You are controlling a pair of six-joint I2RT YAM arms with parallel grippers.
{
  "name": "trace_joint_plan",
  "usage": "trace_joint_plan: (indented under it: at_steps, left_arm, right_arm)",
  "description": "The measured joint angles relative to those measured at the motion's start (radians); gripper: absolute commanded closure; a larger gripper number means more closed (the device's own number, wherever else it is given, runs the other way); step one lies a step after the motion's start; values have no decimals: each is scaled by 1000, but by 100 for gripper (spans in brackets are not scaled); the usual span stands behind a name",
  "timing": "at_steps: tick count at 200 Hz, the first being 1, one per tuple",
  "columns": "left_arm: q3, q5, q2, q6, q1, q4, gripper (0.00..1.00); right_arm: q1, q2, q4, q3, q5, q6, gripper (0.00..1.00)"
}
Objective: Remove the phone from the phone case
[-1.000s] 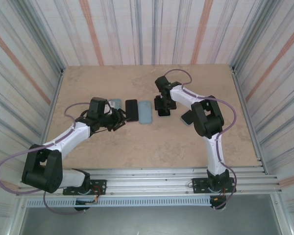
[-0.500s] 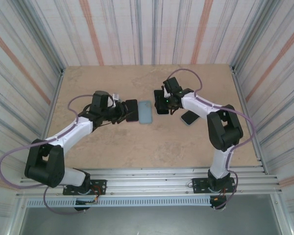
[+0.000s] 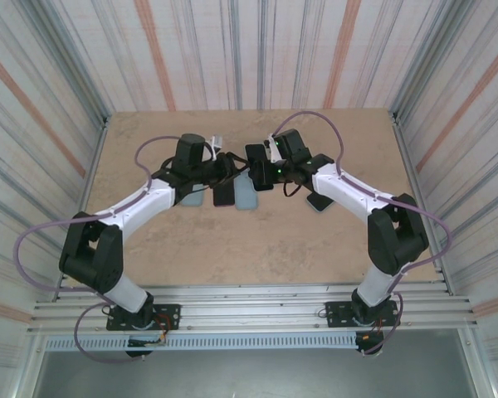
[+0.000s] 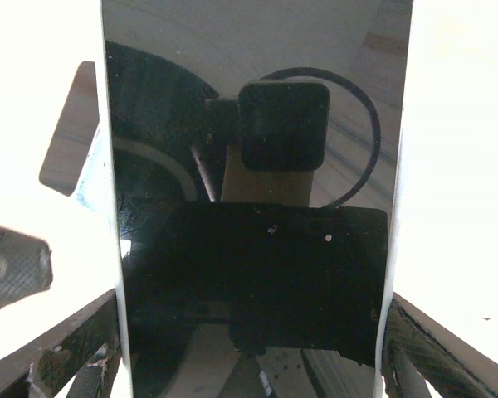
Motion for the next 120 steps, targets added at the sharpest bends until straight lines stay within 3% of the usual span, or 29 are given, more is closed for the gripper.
trace_joint_plan:
  at_steps: [52, 85, 120]
  left_arm:
    - [124, -36, 93, 38, -11, -33, 51]
    - [224, -61, 142, 82, -37, -88, 64]
    - [277, -103, 166, 113, -66, -132, 86]
  right_arm:
    - [-14, -40, -1, -14, -98, 0, 60]
    - [-40, -73, 2, -32, -165, 0, 60]
    - [-72, -95, 7, -57, -228, 0, 60]
